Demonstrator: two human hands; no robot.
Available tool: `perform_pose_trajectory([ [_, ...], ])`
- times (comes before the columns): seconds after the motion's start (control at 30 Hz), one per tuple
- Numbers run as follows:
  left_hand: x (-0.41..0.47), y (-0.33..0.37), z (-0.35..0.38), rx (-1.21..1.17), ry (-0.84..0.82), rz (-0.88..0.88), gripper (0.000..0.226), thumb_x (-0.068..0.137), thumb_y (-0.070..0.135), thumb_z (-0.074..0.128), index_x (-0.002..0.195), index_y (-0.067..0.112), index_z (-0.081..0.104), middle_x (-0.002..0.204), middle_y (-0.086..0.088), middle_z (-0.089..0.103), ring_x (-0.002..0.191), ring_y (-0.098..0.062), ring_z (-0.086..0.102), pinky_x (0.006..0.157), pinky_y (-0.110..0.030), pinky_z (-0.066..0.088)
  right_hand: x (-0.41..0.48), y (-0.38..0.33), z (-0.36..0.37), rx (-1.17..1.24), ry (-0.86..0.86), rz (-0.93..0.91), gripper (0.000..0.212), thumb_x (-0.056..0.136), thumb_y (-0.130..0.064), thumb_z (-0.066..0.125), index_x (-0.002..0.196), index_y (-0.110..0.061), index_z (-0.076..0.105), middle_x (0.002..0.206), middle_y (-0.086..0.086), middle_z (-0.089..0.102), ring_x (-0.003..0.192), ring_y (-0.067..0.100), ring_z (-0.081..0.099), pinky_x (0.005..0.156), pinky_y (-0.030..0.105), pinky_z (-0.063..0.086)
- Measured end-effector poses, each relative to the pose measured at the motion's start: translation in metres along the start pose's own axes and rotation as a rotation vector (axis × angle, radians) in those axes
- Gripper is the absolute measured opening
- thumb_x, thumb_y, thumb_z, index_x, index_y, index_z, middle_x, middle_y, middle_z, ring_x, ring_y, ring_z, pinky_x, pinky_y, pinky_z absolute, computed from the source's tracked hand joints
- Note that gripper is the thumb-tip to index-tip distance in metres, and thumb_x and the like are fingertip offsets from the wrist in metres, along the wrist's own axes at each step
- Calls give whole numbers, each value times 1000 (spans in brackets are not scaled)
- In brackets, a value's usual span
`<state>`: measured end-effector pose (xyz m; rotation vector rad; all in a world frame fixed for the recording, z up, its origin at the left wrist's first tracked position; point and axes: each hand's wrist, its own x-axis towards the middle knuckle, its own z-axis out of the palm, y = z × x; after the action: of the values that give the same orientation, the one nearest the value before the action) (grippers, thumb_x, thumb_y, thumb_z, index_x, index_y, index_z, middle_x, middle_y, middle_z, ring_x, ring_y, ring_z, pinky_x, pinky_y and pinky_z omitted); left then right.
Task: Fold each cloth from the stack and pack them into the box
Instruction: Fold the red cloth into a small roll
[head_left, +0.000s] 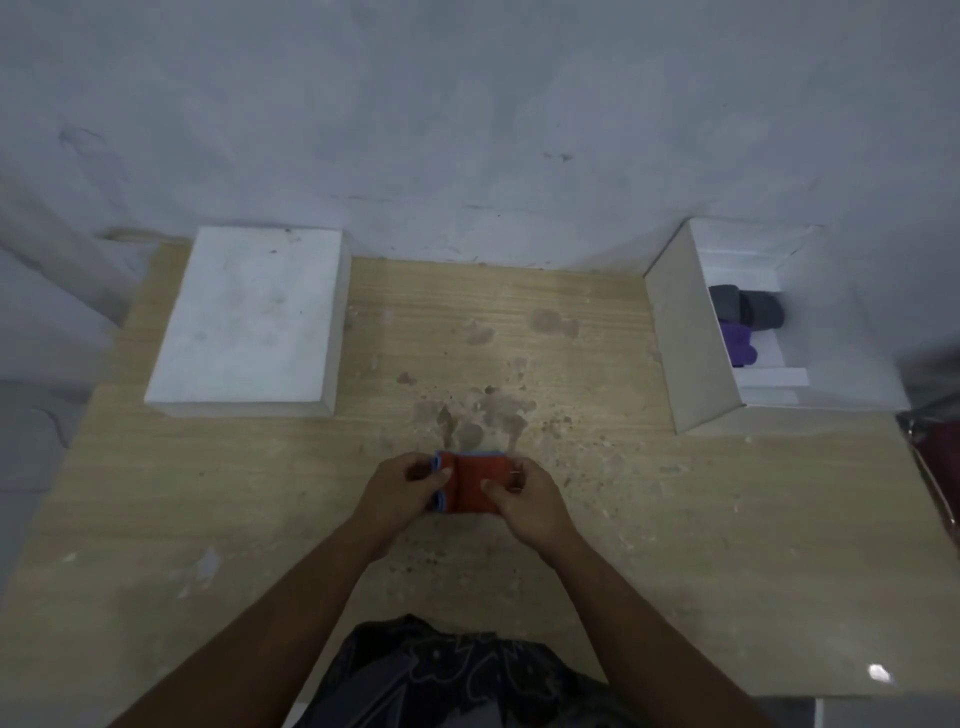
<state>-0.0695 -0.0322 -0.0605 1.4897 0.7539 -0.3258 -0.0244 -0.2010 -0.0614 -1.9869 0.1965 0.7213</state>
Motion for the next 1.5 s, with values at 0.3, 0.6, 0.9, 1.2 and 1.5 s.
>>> perform_pose_trajectory([
  [0.3,-29,34,75,87,-8,82,21,87,35,65,72,22,71,88,-16,73,89,-32,70,87,-51,56,-21,-3,-45,-103,309,-214,26,82,-30,68,100,-19,53,93,-2,59,79,14,58,56,12,41],
  [0.6,-46,85,164,-346,-41,-20,45,74,35,77,105,3,70,100,-14,74,93,-24,72,88,-39,57,-25,-1,-133,-70,231,-597,33,79,-29,61,110,-18,64,110,-1,58,104,14,55,87,24,47],
  [0.9,-31,127,228,-463,-119,179,53,78,21,68,128,6,55,116,-14,69,106,-24,67,88,-35,57,-16,-16,-223,536,140,-324,42,82,-28,70,120,-14,57,114,3,67,107,16,65,88,30,55],
  [1.2,7,183,303,-102,-150,363,39,80,27,73,116,26,56,106,9,70,95,-1,68,74,-14,55,35,-23,-321,629,302,-249,51,77,-16,76,120,-15,48,118,8,60,105,22,65,87,38,56],
  [1.5,69,194,334,135,94,348,34,85,27,70,114,13,59,112,-3,64,102,-18,61,89,-37,53,132,-5,-380,367,717,24,41,73,-4,73,99,-14,42,99,8,58,85,24,59,70,30,46],
])
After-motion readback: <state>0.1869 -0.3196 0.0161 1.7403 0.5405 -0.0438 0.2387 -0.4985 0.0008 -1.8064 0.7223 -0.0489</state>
